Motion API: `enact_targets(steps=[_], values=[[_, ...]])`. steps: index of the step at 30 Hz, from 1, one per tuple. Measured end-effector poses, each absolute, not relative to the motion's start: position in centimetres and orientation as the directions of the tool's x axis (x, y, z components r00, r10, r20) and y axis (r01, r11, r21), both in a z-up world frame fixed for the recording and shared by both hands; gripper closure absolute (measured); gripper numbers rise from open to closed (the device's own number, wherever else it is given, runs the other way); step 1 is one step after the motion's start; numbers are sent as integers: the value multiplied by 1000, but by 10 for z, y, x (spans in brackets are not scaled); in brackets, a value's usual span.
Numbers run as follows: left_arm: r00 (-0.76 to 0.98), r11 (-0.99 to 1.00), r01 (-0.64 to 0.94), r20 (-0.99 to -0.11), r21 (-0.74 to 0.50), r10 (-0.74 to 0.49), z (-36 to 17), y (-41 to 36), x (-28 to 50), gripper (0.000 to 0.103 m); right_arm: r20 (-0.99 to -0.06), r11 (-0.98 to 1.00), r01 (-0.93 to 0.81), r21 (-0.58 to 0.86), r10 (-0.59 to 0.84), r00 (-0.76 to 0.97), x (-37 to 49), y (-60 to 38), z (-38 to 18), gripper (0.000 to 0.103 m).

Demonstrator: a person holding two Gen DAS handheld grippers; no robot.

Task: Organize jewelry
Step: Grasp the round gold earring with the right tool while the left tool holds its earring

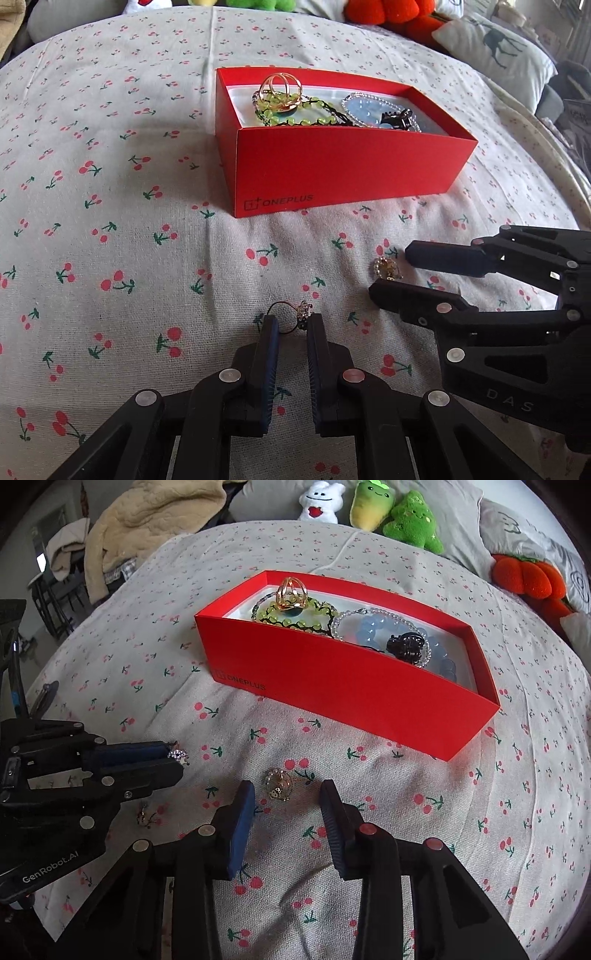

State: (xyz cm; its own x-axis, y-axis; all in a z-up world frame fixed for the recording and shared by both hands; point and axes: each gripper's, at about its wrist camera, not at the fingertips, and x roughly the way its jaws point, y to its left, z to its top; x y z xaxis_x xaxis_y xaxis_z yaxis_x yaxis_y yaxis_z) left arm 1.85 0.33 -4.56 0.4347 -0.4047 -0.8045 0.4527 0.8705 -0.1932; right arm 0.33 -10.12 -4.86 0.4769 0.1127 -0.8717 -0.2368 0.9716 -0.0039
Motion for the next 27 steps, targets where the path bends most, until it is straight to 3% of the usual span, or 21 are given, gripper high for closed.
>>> enact_targets(steps=[11, 27], values=[[435, 868, 450, -797, -211, -419, -47, 6, 18, 93, -867, 966, -257, -17, 114, 485, 6, -93, -47, 86], [435, 871, 441, -798, -215, -417, -46, 7, 17, 93, -845, 969, -246, 23, 151, 513, -2, -102, -30, 86]])
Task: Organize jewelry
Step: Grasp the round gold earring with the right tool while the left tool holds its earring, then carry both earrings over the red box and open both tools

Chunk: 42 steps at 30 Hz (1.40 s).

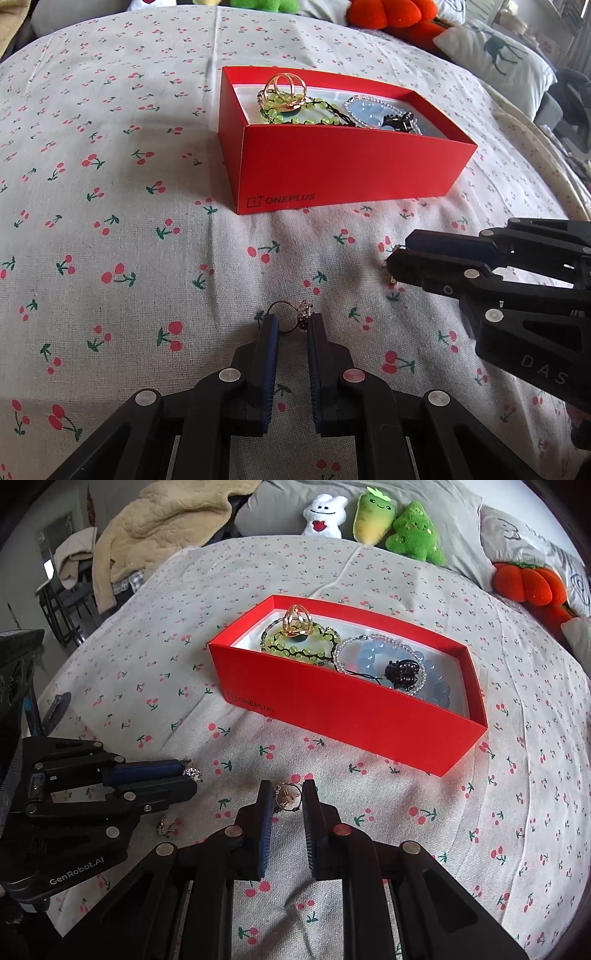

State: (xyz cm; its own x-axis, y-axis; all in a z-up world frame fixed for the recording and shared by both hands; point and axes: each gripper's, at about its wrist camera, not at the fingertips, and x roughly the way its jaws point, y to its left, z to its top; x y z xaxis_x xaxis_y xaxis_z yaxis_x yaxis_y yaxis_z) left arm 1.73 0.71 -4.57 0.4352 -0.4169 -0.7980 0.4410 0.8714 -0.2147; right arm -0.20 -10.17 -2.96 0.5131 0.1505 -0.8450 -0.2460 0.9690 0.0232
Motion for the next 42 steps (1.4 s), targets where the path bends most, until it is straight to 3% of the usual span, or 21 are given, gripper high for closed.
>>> enact_targets(steps=[21, 34, 42], values=[[440, 880, 428, -802, -208, -403, -30, 5, 13, 93, -805, 982, -159, 100, 174, 567, -4, -132, 6, 86], [506, 872, 466, -763, -152, -403, 28, -21, 33, 93, -744, 979, -82, 186, 194, 639, 6, -165, 43, 86], [496, 873, 463, -773, -151, -396, 34, -48, 64, 93, -725, 970, -14, 242, 190, 662, 21, -190, 51, 86]])
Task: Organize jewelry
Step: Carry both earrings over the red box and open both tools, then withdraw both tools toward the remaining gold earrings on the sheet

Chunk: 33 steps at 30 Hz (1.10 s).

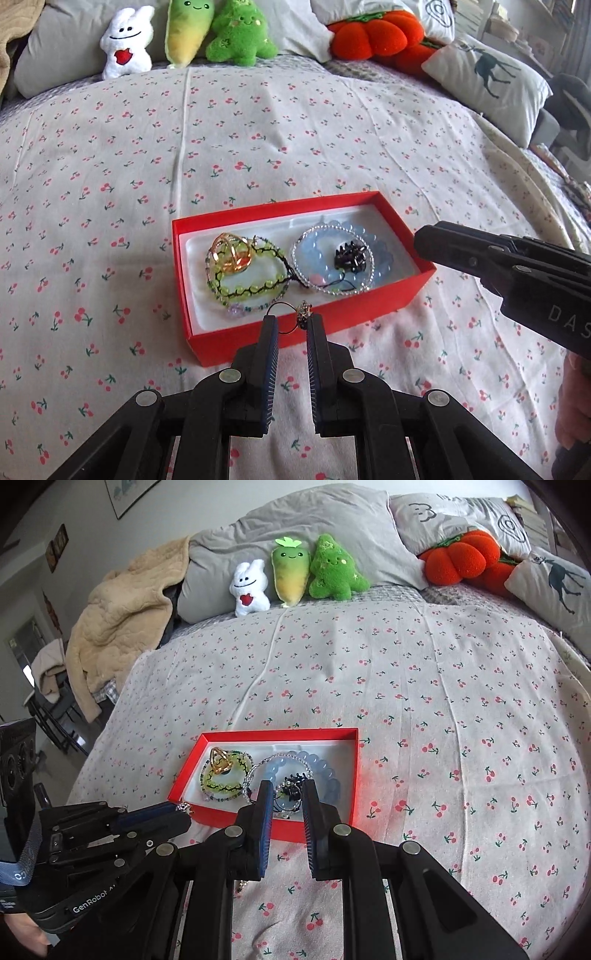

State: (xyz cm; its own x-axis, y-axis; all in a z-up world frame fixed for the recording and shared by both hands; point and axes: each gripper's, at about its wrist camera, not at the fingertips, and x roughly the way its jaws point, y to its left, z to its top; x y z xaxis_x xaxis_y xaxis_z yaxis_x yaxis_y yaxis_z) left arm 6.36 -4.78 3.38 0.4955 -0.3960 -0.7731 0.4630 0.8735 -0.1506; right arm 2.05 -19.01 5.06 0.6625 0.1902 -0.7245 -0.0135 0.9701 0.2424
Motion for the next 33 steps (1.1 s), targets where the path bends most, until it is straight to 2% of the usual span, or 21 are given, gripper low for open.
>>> enact_targets(steps=[13, 16, 17, 19, 20, 21, 25, 30, 33], values=[[488, 889, 438, -796, -130, -357, 14, -66, 94, 93, -734, 947, 79, 311, 187, 653, 36, -224, 36, 86], [481, 888, 441, -801, -130, -356, 11, -67, 95, 90, -737, 945, 88, 316, 187, 649, 38, -226, 33, 86], [482, 888, 440, -799, -133, -359, 11, -67, 95, 86, -740, 944, 89, 317, 187, 646, 39, -227, 31, 86], [481, 886, 440, -795, -146, -370, 13, -65, 93, 73, -746, 945, 91, 315, 187, 640, 42, -226, 28, 86], [485, 887, 437, -791, -151, -373, 15, -63, 91, 63, -749, 945, 93, 314, 187, 636, 44, -225, 26, 86], [490, 888, 433, -787, -154, -376, 17, -60, 89, 59, -751, 945, 93, 315, 188, 633, 46, -224, 25, 86], [499, 893, 423, -782, -156, -374, 24, -50, 80, 57, -753, 943, 89, 320, 196, 628, 53, -219, 22, 86], [505, 895, 414, -776, -168, -379, 29, -34, 68, 46, -756, 941, 91, 325, 200, 624, 61, -214, 18, 86], [505, 900, 403, -779, -168, -371, 30, -24, 66, 44, -750, 930, 102, 352, 215, 626, 62, -216, 16, 85]])
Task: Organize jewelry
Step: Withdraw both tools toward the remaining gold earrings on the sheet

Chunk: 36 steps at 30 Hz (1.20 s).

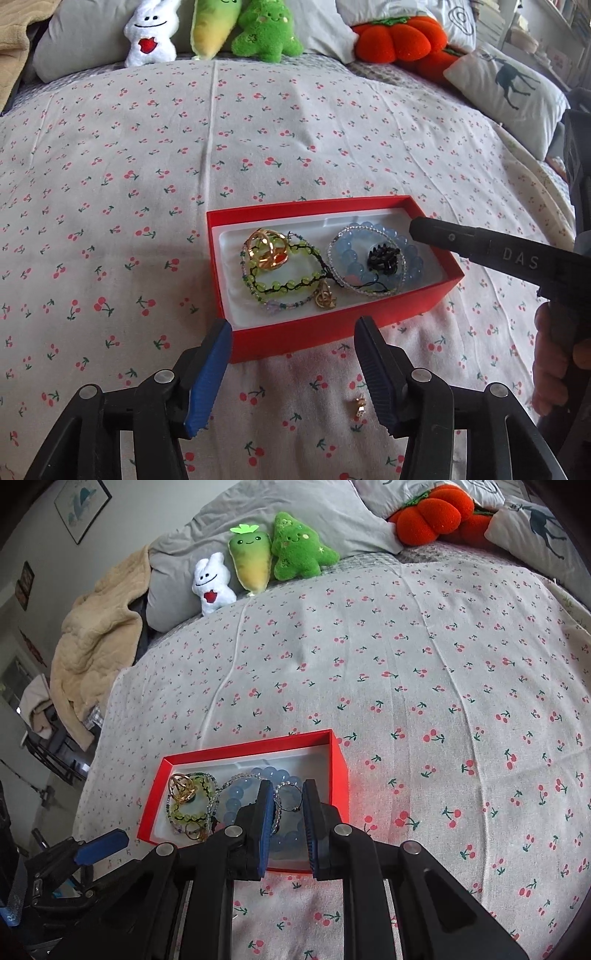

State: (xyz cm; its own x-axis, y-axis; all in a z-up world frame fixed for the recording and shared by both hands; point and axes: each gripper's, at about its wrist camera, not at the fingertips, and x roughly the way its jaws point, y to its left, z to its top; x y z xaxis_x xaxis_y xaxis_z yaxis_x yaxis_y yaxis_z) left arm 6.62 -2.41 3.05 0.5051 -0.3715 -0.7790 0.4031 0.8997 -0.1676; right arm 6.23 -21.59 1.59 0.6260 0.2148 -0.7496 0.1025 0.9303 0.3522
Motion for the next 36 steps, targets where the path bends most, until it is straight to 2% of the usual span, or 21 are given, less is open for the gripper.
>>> enact_targets(steps=[2, 7, 12, 15, 18, 21, 26, 36], values=[[506, 905, 393, -782, -166, -363, 30, -19, 67, 42, -755, 930, 109, 352, 213, 620, 64, -217, 15, 83], [501, 914, 372, -795, -160, -343, 28, -8, 67, 33, -752, 929, 97, 358, 225, 619, 61, -218, 20, 68], [497, 920, 360, -803, -154, -328, 27, -2, 59, 26, -746, 940, 76, 334, 214, 631, 49, -214, 32, 49], [496, 923, 356, -807, -147, -320, 26, 2, 50, 21, -754, 947, 64, 316, 210, 622, 41, -211, 38, 47], [503, 932, 339, -813, -126, -293, 26, 9, 42, 17, -792, 970, 68, 232, 148, 593, 31, -206, 40, 41], [496, 939, 324, -824, -116, -273, 23, 16, 34, 15, -816, 987, 50, 150, 95, 570, 15, -203, 40, 38], [495, 947, 303, -831, -108, -253, 18, 30, 18, 12, -846, 995, -11, 96, 87, 526, -11, -192, 33, 31], [467, 951, 284, -849, -123, -249, -2, 43, -18, 10, -898, 997, -31, 76, 81, 431, -51, -170, 13, 31]])
